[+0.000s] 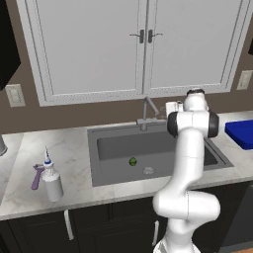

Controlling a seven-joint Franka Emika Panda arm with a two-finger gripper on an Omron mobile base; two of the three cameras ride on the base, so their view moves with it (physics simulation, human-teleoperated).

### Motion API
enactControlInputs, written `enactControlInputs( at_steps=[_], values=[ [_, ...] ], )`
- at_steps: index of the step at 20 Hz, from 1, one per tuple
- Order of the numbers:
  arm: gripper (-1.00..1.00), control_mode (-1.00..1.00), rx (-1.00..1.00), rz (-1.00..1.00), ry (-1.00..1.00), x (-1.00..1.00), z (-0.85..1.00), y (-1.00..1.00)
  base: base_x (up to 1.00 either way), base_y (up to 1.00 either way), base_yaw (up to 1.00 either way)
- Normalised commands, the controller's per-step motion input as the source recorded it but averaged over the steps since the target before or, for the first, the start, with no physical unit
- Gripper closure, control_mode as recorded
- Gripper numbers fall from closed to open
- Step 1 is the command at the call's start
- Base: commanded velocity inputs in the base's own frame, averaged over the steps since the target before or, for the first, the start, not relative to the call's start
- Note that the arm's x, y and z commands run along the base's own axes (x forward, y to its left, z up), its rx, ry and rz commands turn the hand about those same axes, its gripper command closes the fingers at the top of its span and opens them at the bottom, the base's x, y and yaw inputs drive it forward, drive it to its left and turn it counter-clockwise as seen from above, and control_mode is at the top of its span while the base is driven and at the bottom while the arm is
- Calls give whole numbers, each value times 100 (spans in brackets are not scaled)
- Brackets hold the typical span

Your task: Pick up all produce items and place them in the sink. Turn on the sink faucet to wash them. Then turn the sink off and put them in the tray.

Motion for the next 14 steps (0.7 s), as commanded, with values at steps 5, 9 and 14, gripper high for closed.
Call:
enactControlInputs(
  at_steps=[5, 9, 14],
  values=[
    [-100, -100, 0, 1, 0, 18, -17, -13, 0, 0, 0],
    [-100, -100, 0, 0, 0, 15, -18, -13, 0, 0, 0],
    [-100, -100, 0, 0, 0, 20, -21, -7, 0, 0, 0]
  ],
)
